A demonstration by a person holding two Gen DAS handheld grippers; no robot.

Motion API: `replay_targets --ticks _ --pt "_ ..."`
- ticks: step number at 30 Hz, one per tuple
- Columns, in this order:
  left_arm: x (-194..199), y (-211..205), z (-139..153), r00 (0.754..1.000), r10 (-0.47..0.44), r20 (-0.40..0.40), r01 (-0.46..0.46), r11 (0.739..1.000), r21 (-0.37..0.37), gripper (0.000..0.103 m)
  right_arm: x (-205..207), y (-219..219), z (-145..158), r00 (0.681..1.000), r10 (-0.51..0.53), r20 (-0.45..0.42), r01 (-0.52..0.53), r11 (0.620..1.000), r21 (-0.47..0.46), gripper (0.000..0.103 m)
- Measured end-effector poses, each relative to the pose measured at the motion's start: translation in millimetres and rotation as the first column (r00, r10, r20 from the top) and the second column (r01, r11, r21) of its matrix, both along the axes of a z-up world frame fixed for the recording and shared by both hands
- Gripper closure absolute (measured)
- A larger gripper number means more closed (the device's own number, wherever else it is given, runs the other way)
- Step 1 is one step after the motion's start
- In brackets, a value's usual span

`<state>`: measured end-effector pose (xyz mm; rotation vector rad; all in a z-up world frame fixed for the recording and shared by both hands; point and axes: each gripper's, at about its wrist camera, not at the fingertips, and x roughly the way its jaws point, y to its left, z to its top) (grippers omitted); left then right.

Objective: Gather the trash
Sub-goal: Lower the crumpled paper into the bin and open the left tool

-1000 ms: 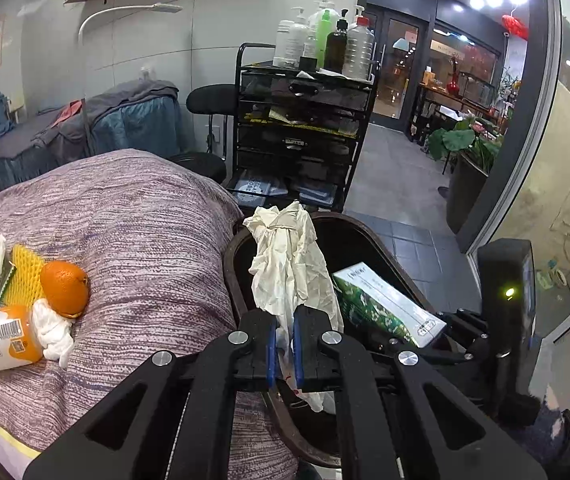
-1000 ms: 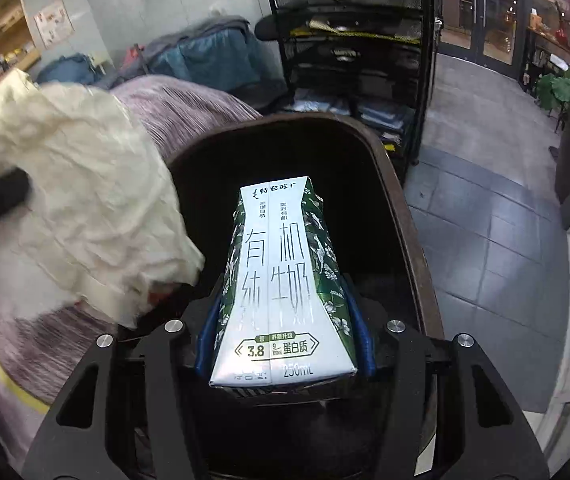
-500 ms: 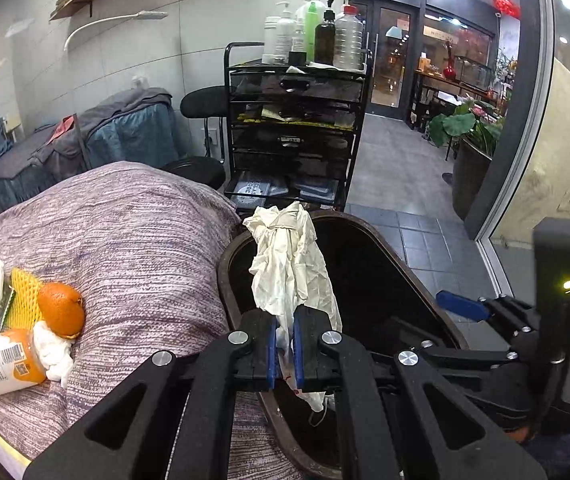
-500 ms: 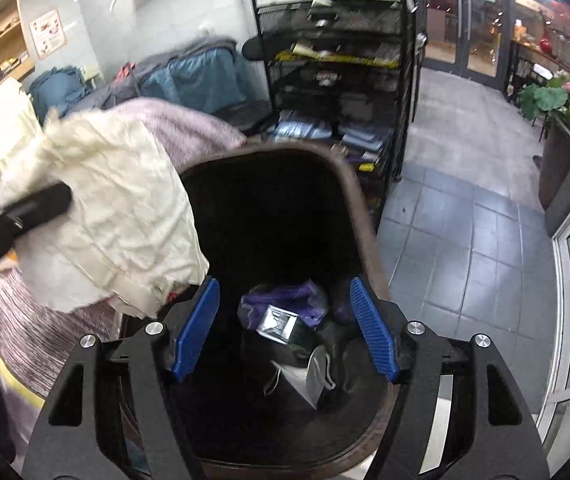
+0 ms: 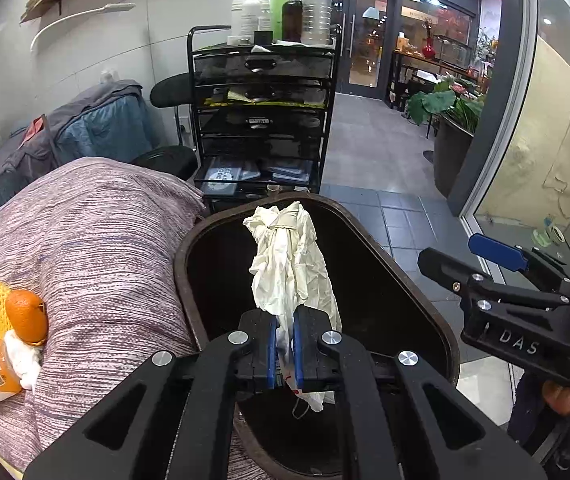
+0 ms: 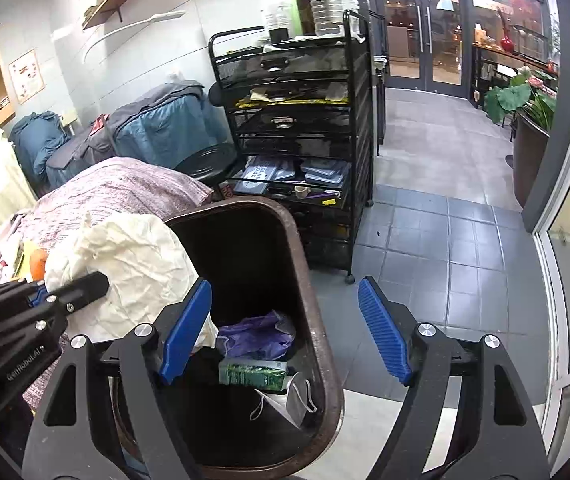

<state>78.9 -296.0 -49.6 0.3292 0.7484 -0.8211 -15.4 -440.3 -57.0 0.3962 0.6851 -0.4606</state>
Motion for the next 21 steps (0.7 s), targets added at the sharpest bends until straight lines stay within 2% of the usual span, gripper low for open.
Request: replay_targets --ticks 3,4,6,7,8,14,21 --pt "-1 -1 -3 1.0 -0.013 -0.001 0.013 1.0 0.008 0.096 -2 -2 1 1.0 -0.009 0.003 0.009 1.0 0.004 0.027" --pt "-1 -2 -4 1.0 -0.017 0.002 0.017 1.0 0.015 0.092 -2 -2 1 1.0 -0.011 0.004 0.011 1.0 0.005 0.027" --pt "-3 -4 -5 1.0 -0.025 0.009 0.025 0.999 0.023 0.075 -1 -3 1 1.0 -0.013 0.006 0.013 1.0 0.007 0.025" --pt "-5 -4 -5 1.0 -0.028 0.012 0.027 0.999 0.022 0.053 -1 -4 1 1.0 -0.014 0.006 0.014 1.0 0.008 0.025" --pt "-6 -3 -4 0.999 -0.031 0.021 0.031 0.999 0.012 0.037 -1 -4 1 1.0 -0.015 0.007 0.015 1.0 0.01 0.025" --pt "-12 -2 -1 0.997 -0.04 0.07 0.04 0.999 0.01 0.024 -2 -7 1 1.0 -0.027 0.008 0.027 1.0 0.01 0.025" --pt "-21 11 19 0.99 -0.014 0.142 0.018 0.999 -0.033 0.013 -2 -7 2 0.999 -0.02 0.024 0.02 0.999 0.027 0.024"
